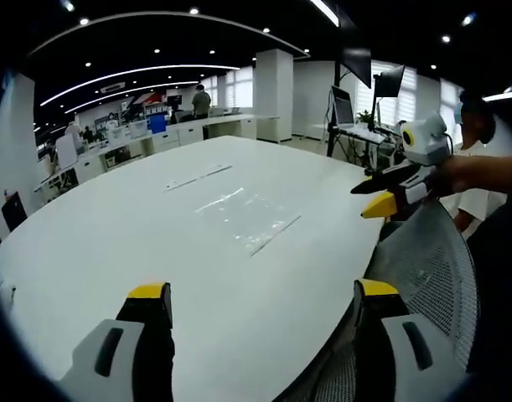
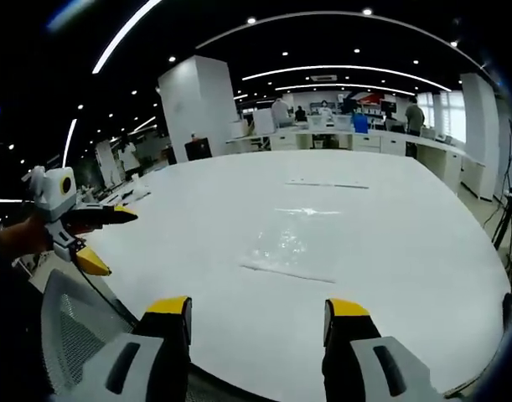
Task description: Open the resealable bag by pulling the two sides of the seal apart until the entire bag opening is separated and visibly accessible.
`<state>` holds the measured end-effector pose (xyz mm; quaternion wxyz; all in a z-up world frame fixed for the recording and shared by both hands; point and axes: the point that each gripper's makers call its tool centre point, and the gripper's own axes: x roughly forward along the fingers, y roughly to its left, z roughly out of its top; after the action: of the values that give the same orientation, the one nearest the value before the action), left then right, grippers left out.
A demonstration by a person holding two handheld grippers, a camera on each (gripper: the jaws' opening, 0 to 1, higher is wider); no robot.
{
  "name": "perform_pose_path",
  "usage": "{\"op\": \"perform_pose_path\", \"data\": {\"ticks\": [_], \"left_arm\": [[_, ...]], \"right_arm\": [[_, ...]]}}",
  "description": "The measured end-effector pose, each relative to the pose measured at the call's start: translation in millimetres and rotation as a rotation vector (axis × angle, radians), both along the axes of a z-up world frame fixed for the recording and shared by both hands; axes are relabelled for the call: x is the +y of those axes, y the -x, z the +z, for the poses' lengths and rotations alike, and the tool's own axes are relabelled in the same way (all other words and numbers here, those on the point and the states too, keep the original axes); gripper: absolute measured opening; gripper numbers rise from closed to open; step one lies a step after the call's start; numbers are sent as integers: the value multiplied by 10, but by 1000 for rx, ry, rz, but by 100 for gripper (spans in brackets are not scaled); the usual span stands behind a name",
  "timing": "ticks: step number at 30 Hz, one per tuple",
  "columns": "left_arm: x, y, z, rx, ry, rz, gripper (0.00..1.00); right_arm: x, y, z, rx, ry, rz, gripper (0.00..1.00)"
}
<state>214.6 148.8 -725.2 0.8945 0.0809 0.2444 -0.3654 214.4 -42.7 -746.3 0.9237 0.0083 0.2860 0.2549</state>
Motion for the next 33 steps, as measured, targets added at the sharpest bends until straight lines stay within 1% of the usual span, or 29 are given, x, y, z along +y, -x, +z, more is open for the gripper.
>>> {"op": "perform_pose_path", "data": {"ticks": [4, 9, 18, 25, 33], "left_arm": [[-32, 5, 6, -2, -1, -9, 88], [-37, 4, 13, -3, -1, -7, 87], [-42, 14, -2, 4, -4, -4, 86], [-41, 5, 15, -7, -1, -1, 87], [-29, -2, 12, -10, -3, 1, 90]], "right_arm": [[51, -27, -14, 2, 9, 31, 62], [69, -53, -83, 15, 21, 59, 61], [164, -206, -147, 13, 33, 119, 59], [211, -309, -212, 21, 49, 160, 59], [323, -418, -305, 32, 63, 206, 58]]}}
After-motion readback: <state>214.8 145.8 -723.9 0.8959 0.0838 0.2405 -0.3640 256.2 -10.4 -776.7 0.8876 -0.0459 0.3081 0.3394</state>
